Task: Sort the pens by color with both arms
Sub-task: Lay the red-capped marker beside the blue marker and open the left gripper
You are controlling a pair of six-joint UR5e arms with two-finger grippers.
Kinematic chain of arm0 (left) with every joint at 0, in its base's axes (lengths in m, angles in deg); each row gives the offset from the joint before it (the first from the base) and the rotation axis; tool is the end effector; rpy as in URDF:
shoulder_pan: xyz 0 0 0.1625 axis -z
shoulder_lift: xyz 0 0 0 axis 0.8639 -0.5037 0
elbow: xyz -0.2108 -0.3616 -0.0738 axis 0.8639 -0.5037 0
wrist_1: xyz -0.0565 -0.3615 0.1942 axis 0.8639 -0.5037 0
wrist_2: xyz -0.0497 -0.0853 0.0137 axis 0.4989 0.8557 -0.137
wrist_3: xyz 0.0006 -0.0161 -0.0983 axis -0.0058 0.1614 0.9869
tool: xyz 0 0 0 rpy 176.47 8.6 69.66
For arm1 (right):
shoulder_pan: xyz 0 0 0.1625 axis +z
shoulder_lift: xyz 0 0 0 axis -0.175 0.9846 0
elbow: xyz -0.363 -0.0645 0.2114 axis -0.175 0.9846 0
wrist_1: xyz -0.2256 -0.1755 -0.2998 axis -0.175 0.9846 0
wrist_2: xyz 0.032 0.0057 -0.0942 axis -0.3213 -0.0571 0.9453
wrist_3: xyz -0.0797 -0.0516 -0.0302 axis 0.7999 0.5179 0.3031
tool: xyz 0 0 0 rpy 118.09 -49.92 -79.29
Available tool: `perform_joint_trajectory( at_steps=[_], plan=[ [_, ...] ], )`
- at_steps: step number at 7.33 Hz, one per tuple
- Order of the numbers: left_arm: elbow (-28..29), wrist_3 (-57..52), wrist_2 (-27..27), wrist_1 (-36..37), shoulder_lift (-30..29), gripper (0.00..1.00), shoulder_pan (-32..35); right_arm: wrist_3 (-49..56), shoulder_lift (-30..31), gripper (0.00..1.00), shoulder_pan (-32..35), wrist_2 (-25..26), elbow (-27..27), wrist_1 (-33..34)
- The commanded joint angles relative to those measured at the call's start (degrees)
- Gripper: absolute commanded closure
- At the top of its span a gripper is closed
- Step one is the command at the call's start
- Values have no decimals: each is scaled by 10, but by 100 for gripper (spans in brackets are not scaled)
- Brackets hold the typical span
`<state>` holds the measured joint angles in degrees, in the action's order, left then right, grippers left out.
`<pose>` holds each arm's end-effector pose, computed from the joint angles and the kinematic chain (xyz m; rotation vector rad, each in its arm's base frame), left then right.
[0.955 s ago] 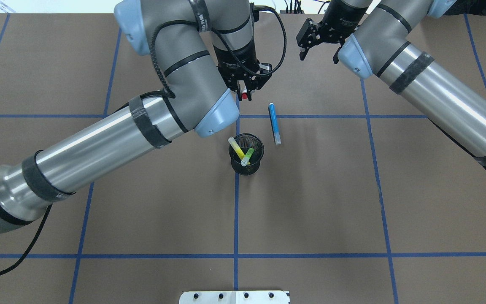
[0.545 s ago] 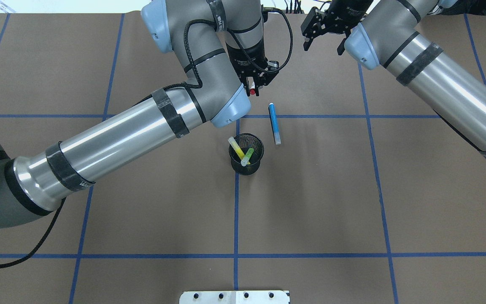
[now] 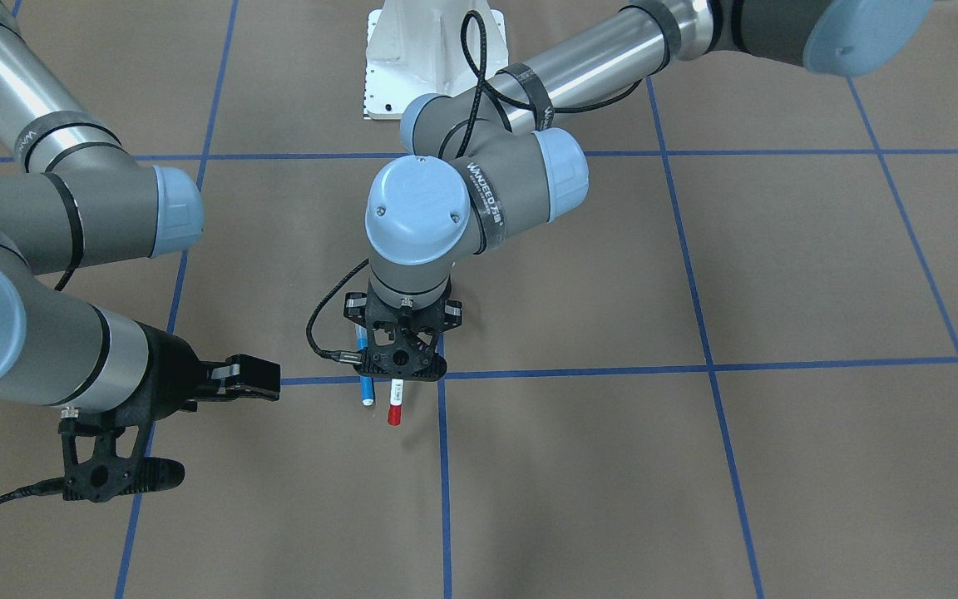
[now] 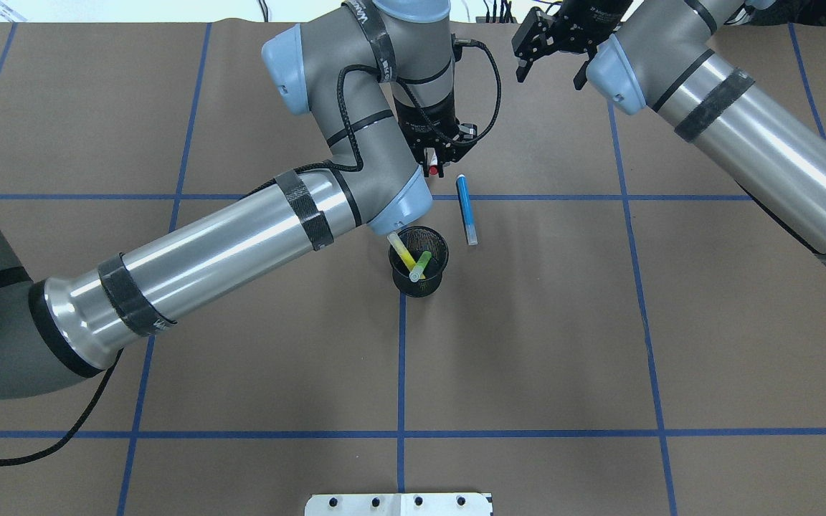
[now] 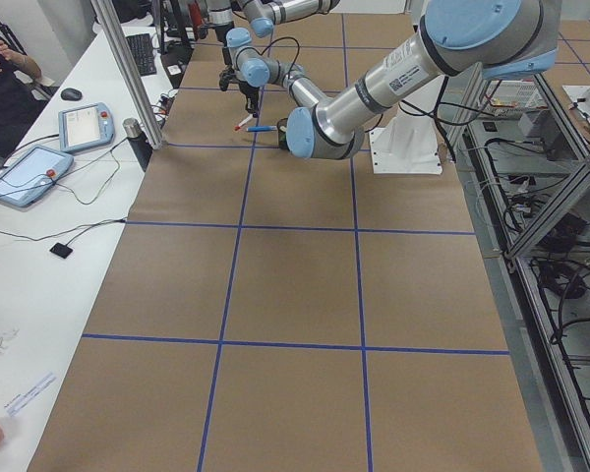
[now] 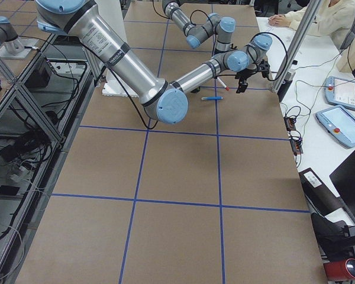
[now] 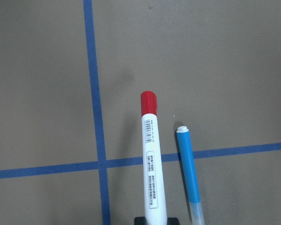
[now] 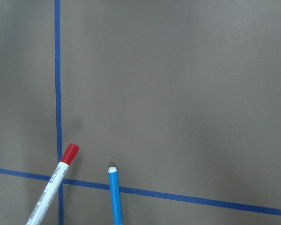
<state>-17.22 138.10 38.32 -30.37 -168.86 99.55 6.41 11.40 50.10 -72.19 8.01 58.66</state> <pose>0.5983 -0.6006 0.0764 -0.0067 0.9310 0.1003 -0.3368 -0.7011 0.2470 -0.0749 -0.9911 -0.0797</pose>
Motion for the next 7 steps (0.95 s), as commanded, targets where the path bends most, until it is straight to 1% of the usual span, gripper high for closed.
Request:
perform_joint_trajectory(
  at_steps=[1, 2, 3, 4, 5, 6, 7],
  plan=[
    [0, -1, -1, -2, 1, 71, -15, 0, 0, 2, 0, 1, 1, 0],
    [-2, -1, -1, -2, 2, 66, -18, 1, 0, 2, 0, 2, 3, -1],
    [-3, -1, -1, -2, 3, 56, -19, 1, 0, 2, 0, 2, 3, 0],
    [-3, -2, -1, -2, 3, 49, -20, -2, -3, 2, -1, 2, 3, -1],
    [-6, -2, -1, -2, 3, 47, -19, -4, -4, 2, -1, 2, 2, 0],
    [-26, -2, 3, 5, 4, 46, -10, -12, -12, 2, -1, 1, 2, 3],
    [-42, -2, 18, 13, 4, 47, 11, -38, -23, 2, -2, 1, 1, 10]
  ],
)
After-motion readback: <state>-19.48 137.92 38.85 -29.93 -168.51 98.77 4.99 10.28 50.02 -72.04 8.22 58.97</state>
